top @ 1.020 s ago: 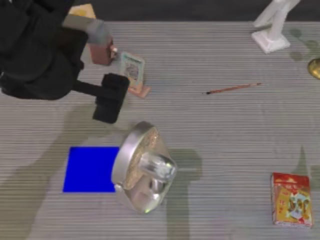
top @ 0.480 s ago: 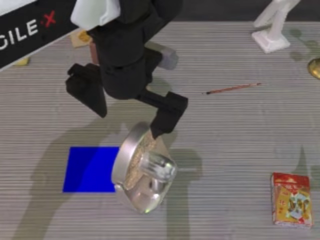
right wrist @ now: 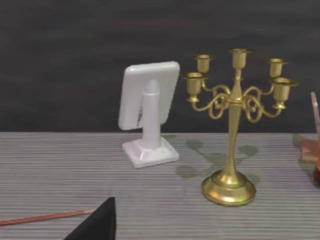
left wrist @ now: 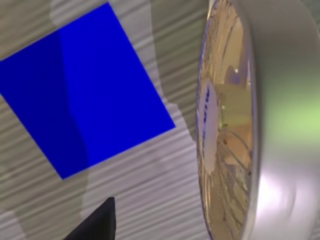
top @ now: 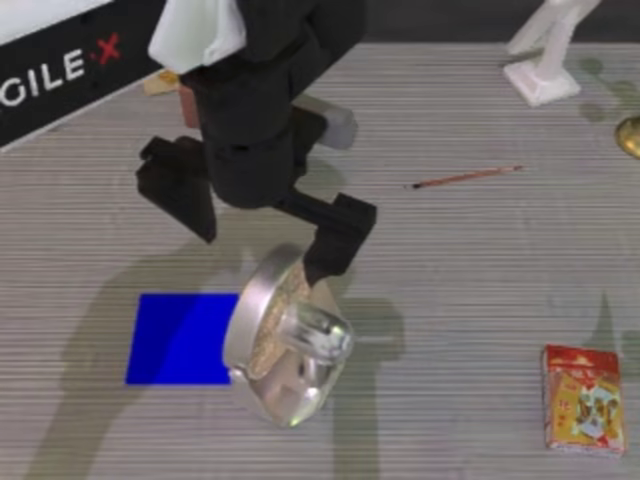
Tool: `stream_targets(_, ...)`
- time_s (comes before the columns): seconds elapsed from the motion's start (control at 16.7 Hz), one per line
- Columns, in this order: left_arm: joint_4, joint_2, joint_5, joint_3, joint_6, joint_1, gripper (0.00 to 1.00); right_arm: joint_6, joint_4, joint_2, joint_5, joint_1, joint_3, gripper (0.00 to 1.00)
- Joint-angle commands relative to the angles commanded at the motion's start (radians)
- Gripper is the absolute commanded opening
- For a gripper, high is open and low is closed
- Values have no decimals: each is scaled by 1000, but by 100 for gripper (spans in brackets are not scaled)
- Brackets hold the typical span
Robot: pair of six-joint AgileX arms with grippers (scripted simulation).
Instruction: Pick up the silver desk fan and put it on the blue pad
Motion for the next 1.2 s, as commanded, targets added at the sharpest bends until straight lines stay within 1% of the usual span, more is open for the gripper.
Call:
stream_targets(0.3, 143, 3, 0, -141, -1, -1, 100, 0, 0, 0, 0, 0, 0, 100)
stream_targets(0.54, 154, 4, 0, -152, -1, -1, 100, 0, 0, 0, 0, 0, 0, 100)
stream_targets(1.2, 154, 4, 0, -152, -1, -1, 17, 0, 0, 0, 0, 0, 0, 100)
